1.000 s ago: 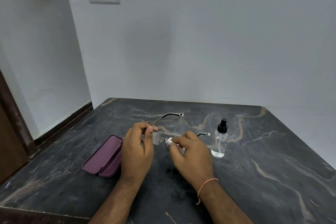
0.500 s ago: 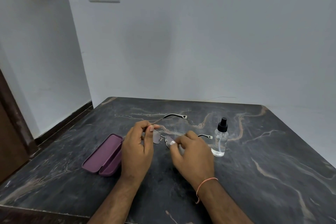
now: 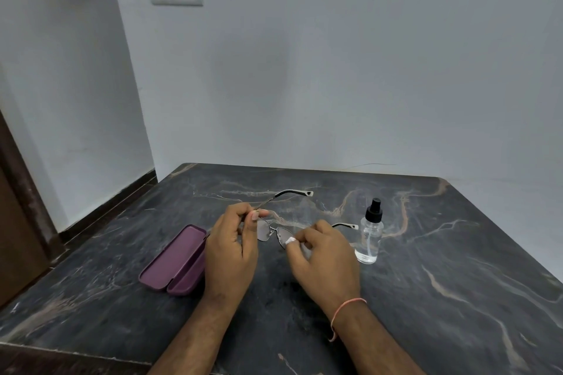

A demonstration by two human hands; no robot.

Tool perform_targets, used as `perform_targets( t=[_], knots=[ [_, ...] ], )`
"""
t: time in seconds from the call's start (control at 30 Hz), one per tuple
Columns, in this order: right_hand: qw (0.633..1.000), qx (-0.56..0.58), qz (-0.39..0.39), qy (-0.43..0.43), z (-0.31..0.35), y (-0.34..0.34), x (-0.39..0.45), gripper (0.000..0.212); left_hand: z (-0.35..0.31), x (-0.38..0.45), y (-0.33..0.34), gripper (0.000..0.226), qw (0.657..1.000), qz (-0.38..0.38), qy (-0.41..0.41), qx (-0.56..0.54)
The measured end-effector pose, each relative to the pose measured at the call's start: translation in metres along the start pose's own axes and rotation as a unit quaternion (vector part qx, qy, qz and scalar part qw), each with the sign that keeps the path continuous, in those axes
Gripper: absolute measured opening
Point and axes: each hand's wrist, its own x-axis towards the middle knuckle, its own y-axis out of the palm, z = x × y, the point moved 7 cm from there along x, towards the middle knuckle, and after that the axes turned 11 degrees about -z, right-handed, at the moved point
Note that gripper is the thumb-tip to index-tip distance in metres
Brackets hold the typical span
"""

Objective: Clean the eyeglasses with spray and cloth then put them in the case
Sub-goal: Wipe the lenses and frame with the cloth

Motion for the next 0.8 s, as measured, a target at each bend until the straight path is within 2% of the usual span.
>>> perform_targets(
  t=[0.13, 0.23, 0.33, 0.5, 0.63, 0.7, 0.8],
  knots=[
    [0.999, 0.047, -0.003, 0.020, -0.001, -0.001, -0.001, 0.019, 0.003, -0.001, 0.002, 0.013, 1.000, 0.003, 0.000, 0.007],
    [0.995, 0.075, -0.059, 0.020, 0.000, -0.010, 0.000, 0.013, 0.004, -0.003, 0.003, 0.018, 1.000, 0.011, -0.004, 0.008],
    [0.989, 0.107, -0.097, -0.026, 0.011, -0.018, -0.002, 0.012, 0.002, -0.003, 0.003, 0.014, 1.000, 0.016, 0.002, 0.006],
    [0.980, 0.125, -0.056, -0.148, 0.034, -0.012, -0.012, 0.016, -0.010, -0.005, 0.006, 0.009, 0.998, 0.040, 0.031, 0.021],
    [0.972, 0.166, -0.050, -0.160, 0.036, -0.012, -0.013, 0.016, -0.016, -0.004, 0.003, 0.007, 0.998, 0.031, 0.050, 0.013],
    [0.974, 0.151, -0.070, -0.157, 0.035, -0.013, -0.012, 0.010, -0.019, -0.003, 0.001, 0.013, 0.998, 0.019, 0.063, 0.015],
    [0.979, 0.106, -0.087, -0.152, 0.034, -0.014, -0.011, 0.013, -0.016, -0.004, 0.003, 0.005, 0.998, 0.028, 0.061, 0.015]
  ],
)
